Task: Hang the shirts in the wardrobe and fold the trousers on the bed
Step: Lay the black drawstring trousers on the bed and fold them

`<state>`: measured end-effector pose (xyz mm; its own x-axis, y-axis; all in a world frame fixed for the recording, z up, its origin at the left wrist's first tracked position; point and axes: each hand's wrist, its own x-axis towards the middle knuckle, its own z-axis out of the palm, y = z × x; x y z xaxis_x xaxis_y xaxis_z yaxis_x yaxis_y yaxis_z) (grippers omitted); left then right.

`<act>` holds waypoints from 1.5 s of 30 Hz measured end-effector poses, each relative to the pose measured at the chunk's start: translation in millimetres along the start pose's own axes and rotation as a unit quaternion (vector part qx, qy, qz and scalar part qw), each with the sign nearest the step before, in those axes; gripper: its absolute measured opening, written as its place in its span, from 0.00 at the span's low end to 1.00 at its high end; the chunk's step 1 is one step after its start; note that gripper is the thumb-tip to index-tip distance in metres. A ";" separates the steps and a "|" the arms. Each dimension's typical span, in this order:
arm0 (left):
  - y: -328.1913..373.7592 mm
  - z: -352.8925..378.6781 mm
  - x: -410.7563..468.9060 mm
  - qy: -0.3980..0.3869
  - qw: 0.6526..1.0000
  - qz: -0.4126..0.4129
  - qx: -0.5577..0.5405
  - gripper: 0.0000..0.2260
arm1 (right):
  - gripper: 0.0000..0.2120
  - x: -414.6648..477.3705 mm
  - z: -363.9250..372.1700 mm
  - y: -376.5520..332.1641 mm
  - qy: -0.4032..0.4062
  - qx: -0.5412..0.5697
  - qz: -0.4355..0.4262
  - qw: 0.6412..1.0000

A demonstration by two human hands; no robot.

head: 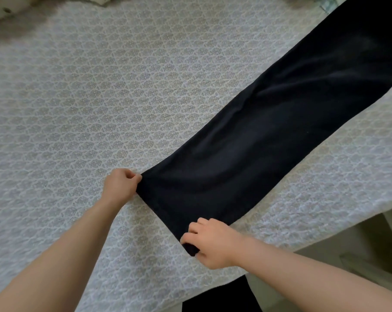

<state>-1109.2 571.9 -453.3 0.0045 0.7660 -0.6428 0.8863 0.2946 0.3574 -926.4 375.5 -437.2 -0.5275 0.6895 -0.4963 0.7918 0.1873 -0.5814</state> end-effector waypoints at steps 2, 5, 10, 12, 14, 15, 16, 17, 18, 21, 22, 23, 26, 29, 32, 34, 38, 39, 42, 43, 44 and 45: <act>0.0 2.4 0.3 0.013 1.000 -0.007 0.005 0.09 | 0.15 -6.1 1.5 0.2 -0.018 0.088 0.023 0.996; 2.2 7.0 -1.3 0.010 1.000 0.012 0.017 0.07 | 0.05 -18.4 1.7 6.7 0.129 0.350 0.186 0.909; 9.0 12.6 -5.4 -0.024 0.994 0.090 0.053 0.07 | 0.04 -51.2 15.9 40.9 0.361 0.491 0.470 0.639; 13.8 14.1 -4.8 -0.026 0.992 0.099 0.072 0.08 | 0.08 -59.3 22.0 50.7 0.338 0.585 0.519 0.524; 19.7 14.9 -3.2 -0.035 0.990 0.105 0.086 0.13 | 0.11 -60.4 24.0 47.9 0.306 0.680 0.489 0.452; 22.3 15.1 -1.7 -0.053 0.989 0.108 0.088 0.16 | 0.13 -58.8 24.6 43.7 0.299 0.711 0.466 0.435; 25.1 14.6 0.2 -0.082 0.988 0.106 0.081 0.17 | 0.15 -55.6 24.7 39.6 0.298 0.730 0.444 0.426; 28.2 13.1 2.1 -0.118 0.986 0.100 0.068 0.18 | 0.16 -51.8 23.5 35.4 0.302 0.745 0.421 0.420; 31.3 11.4 4.0 -0.155 0.982 0.093 0.051 0.17 | 0.15 -47.3 21.7 31.5 0.307 0.762 0.393 0.413; 36.6 5.0 6.4 -0.214 0.973 0.085 0.022 0.17 | 0.13 -33.3 20.1 16.3 0.311 0.807 0.318 0.389; 36.4 2.7 5.4 -0.219 0.972 0.087 0.016 0.17 | 0.13 -28.5 21.2 8.7 0.308 0.807 0.311 0.396; 35.5 0.4 4.2 -0.222 0.971 0.089 0.008 0.18 | 0.13 -23.1 22.8 0.9 0.307 0.803 0.310 0.405; 30.6 -9.4 0.7 -0.226 0.969 0.097 -0.011 0.19 | 0.10 -6.5 25.1 -20.3 0.331 0.796 0.323 0.391; 27.0 -17.3 -0.9 -0.228 0.967 0.107 -0.029 0.20 | 0.13 5.0 25.1 -31.9 0.366 0.812 0.338 0.305; 28.4 -17.4 -1.1 -0.221 0.968 0.112 -0.026 0.20 | 0.15 15.5 30.0 -36.9 0.395 0.788 0.362 0.302; 28.2 -15.4 -1.0 -0.215 0.969 0.117 -0.015 0.20 | 0.13 23.8 37.1 -39.9 0.394 0.767 0.382 0.332; 27.6 -14.8 -3.4 -0.216 0.965 0.143 0.037 0.14 | 0.02 18.4 51.4 -43.0 0.435 0.728 0.398 0.349; 28.2 -14.9 -5.5 -0.216 0.963 0.152 0.051 0.13 | 0.03 9.8 53.0 -46.3 0.456 0.695 0.408 0.377; 28.5 -19.1 -24.5 -0.257 0.953 0.156 0.027 0.11 | 0.08 -24.1 59.4 -67.7 0.514 0.593 0.446 0.430; 27.1 -19.7 -33.9 -0.288 0.946 0.152 0.001 0.11 | 0.11 -36.0 62.7 -75.7 0.535 0.578 0.447 0.423; 24.6 -19.1 -43.2 -0.318 0.936 0.147 -0.023 0.14 | 0.12 -48.2 66.1 -83.1 0.554 0.572 0.442 0.413; 20.8 -17.0 -51.4 -0.343 0.927 0.145 -0.036 0.16 | 0.11 -58.8 71.2 -88.8 0.573 0.570 0.431 0.402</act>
<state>-1098.9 548.5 -401.3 0.5537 0.2833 -0.7831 0.7685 0.1884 0.6115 -987.7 268.5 -402.3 0.7958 0.1469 -0.5874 -0.4714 -0.4586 -0.7533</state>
